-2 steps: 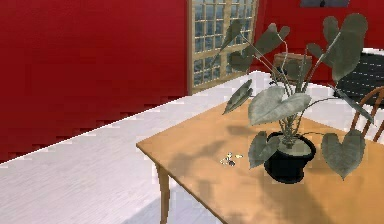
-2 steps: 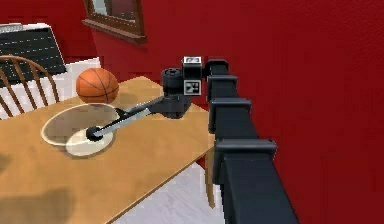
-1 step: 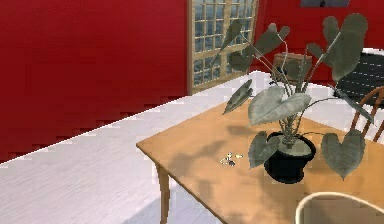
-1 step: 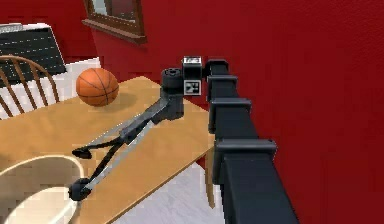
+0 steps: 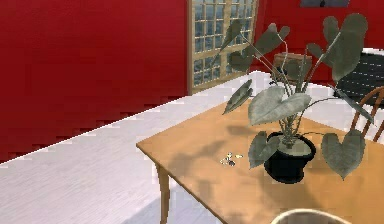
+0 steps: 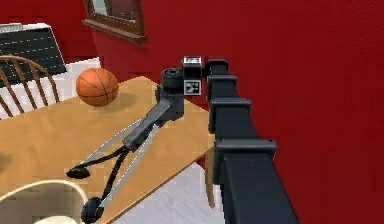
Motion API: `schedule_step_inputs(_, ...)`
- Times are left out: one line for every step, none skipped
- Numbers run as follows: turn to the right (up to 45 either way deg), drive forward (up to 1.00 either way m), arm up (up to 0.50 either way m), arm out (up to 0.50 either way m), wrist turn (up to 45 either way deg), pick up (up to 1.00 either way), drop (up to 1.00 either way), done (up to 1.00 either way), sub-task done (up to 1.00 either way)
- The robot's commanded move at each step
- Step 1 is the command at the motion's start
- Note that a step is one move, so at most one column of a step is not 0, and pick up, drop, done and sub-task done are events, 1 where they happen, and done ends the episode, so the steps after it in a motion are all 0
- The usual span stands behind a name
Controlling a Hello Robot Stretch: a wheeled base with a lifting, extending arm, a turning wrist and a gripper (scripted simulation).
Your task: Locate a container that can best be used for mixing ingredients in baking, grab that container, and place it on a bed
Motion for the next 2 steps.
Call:
schedule_step_inputs(0.0,0.00,0.00,-0.24,0.0,0.00,0.00,0.00,0.00)
schedule_step_inputs(-39.0,0.00,0.00,0.00,0.0,0.00,0.00,0.00,0.00)
